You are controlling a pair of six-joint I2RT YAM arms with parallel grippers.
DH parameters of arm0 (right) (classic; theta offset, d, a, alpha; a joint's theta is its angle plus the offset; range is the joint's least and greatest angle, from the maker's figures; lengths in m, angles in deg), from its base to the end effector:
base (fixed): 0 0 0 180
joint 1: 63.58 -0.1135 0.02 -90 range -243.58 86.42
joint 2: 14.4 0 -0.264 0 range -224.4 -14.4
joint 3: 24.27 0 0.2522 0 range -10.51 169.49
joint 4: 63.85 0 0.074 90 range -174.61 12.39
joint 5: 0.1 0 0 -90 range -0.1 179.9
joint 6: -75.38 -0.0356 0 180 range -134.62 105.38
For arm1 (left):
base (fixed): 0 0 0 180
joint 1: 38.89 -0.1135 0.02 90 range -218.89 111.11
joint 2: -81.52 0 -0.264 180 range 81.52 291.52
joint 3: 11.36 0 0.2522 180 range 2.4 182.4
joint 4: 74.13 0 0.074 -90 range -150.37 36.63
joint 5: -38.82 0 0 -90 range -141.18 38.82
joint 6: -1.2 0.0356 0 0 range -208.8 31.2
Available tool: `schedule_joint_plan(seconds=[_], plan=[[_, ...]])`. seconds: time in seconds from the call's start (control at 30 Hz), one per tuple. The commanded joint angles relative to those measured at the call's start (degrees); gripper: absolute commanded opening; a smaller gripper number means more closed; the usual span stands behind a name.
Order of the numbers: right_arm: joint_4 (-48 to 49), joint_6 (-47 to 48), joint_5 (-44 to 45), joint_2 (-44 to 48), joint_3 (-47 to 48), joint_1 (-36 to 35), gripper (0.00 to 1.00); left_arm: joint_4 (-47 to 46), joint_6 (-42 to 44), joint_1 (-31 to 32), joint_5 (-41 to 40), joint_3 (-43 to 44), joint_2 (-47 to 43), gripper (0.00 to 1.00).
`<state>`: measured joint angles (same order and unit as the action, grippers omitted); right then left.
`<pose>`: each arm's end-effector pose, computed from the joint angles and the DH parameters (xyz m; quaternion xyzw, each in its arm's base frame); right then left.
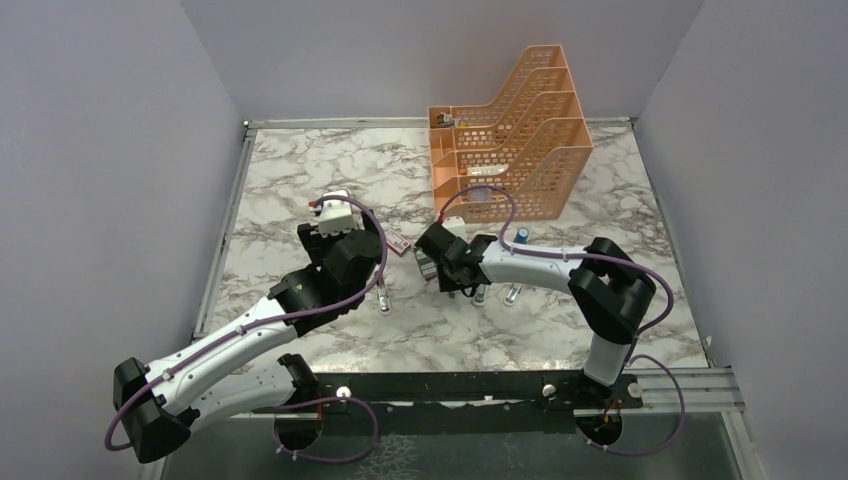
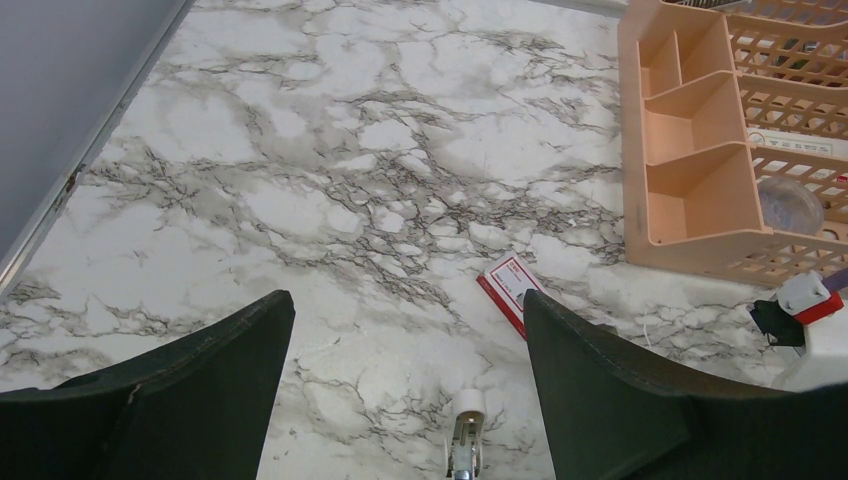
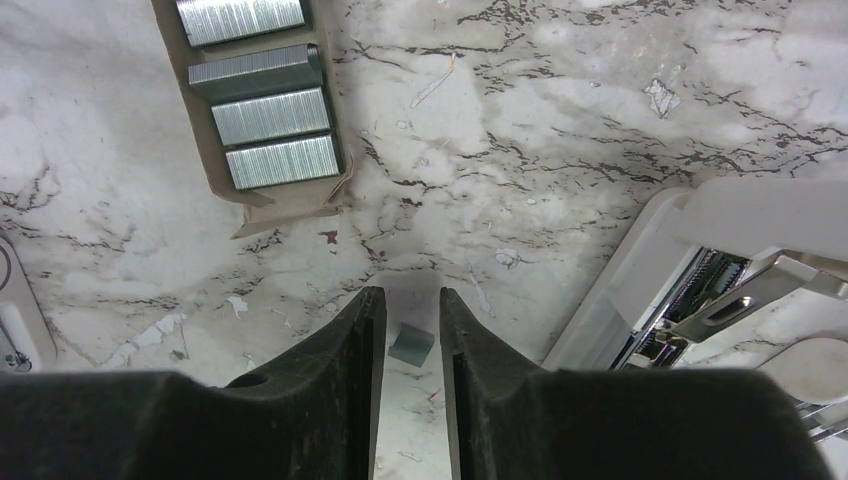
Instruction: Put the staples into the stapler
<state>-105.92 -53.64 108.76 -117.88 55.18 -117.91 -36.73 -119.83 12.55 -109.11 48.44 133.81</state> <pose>0.2167 0.2821 0.1691 -0.0949 0.9610 0.0386 0.2568 0.1415 -0.1291 0.3090 -0.1045 0.7883 0.0264 0.6058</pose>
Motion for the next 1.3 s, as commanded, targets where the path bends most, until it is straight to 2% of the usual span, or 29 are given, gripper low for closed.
schedule_joint_plan(seconds=[0.0, 0.1, 0.3, 0.6, 1.0, 1.27], plan=[[-0.6, -1.7, 2.7, -0.8, 1.5, -0.2, 0.32, -0.7, -0.2, -0.2, -0.7, -0.6, -0.7, 0.86], [-1.9, -2.6, 3.8, -1.0, 1.5, -0.2, 0.32, -0.7, -0.2, -0.2, -0.7, -0.6, -0.9, 0.86], [-4.1, -3.5, 5.1, -1.1, 1.2, -0.2, 0.23, -0.8, -0.3, -0.2, -0.6, -0.7, -0.9, 0.86], [-4.4, -1.9, 1.0, -1.0, -0.3, -0.3, 0.16, -0.8, -0.2, -0.2, -0.6, -0.5, -0.9, 0.86], [-3.0, 1.9, -6.9, 1.8, -3.5, -0.3, 0.16, -0.8, -0.2, -0.2, -0.5, -0.5, -0.8, 0.86], [-4.6, 4.2, -8.6, 4.3, -3.1, -0.3, 0.17, -0.8, -0.3, -0.2, -0.5, -0.6, -0.9, 0.85]])
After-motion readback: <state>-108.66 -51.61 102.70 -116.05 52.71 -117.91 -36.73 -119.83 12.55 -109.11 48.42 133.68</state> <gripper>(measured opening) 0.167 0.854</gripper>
